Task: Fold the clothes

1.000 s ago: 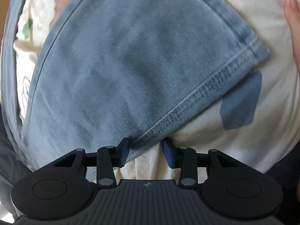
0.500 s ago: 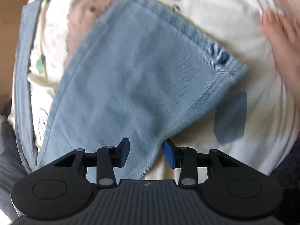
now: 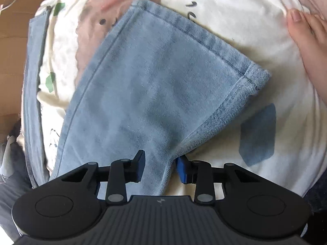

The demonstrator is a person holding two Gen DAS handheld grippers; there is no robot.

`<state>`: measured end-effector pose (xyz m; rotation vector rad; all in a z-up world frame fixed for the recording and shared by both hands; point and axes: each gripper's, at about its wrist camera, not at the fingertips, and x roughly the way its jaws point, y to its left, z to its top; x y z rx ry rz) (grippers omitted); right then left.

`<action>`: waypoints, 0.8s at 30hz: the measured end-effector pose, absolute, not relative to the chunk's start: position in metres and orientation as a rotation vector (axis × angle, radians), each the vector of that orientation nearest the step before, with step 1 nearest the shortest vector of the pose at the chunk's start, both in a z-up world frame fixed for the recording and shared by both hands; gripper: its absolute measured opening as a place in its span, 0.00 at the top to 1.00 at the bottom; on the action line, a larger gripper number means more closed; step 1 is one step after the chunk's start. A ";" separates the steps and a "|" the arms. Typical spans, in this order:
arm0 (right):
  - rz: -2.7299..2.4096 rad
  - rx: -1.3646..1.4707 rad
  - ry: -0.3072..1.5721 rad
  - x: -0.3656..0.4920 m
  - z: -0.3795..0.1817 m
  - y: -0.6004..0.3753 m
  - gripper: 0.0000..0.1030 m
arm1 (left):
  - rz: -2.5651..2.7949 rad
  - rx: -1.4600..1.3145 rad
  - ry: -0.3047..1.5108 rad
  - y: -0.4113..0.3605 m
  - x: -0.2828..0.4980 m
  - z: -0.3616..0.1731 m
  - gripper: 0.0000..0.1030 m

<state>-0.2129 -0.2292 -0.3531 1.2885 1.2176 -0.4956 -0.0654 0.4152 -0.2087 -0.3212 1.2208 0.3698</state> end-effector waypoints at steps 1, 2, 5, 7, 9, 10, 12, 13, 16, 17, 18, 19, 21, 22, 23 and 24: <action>-0.500 1.295 1.226 -0.215 -0.356 -0.230 0.65 | 0.372 -0.324 1.223 0.416 -0.066 -0.209 0.59; -0.508 1.318 1.239 -0.217 -0.361 -0.230 0.65 | 0.374 -0.330 1.225 0.416 -0.067 -0.209 0.59; -0.524 1.359 1.269 -0.222 -0.372 -0.230 0.64 | 0.377 -0.341 1.230 0.417 -0.068 -0.209 0.59; -0.525 1.345 1.259 -0.223 -0.370 -0.230 0.68 | 0.376 -0.342 1.230 0.416 -0.069 -0.208 0.59; -0.502 1.311 1.245 -0.217 -0.364 -0.229 0.92 | 0.377 -0.343 1.232 0.415 -0.070 -0.208 0.59; -0.490 1.301 1.238 -0.214 -0.361 -0.229 0.98 | 0.378 -0.346 1.232 0.415 -0.071 -0.208 0.59; -0.466 1.280 1.224 -0.207 -0.354 -0.230 0.98 | 0.384 -0.362 1.231 0.416 -0.072 -0.208 0.59; -0.454 1.269 1.217 -0.204 -0.351 -0.230 0.98 | 0.386 -0.370 1.230 0.416 -0.072 -0.208 0.59; -0.436 1.275 1.191 -0.202 -0.345 -0.234 0.98 | 0.387 -0.380 1.230 0.415 -0.073 -0.209 0.59; -0.432 1.282 1.180 -0.201 -0.344 -0.235 0.97 | 0.386 -0.380 1.233 0.414 -0.074 -0.209 0.59; -0.431 1.290 1.181 -0.204 -0.345 -0.237 0.97 | 0.384 -0.381 1.237 0.413 -0.075 -0.208 0.59; -0.430 1.299 1.186 -0.207 -0.347 -0.240 0.95 | 0.381 -0.382 1.242 0.413 -0.076 -0.207 0.59; -0.434 1.327 1.205 -0.211 -0.352 -0.238 0.94 | 0.371 -0.375 1.246 0.410 -0.080 -0.203 0.59; -0.433 1.343 1.215 -0.213 -0.356 -0.238 0.94 | 0.366 -0.371 1.247 0.409 -0.082 -0.200 0.59; -0.430 1.347 1.222 -0.213 -0.359 -0.237 0.93 | 0.362 -0.368 1.247 0.408 -0.083 -0.198 0.58; -0.428 1.347 1.228 -0.213 -0.362 -0.235 0.93 | 0.361 -0.367 1.247 0.406 -0.085 -0.197 0.58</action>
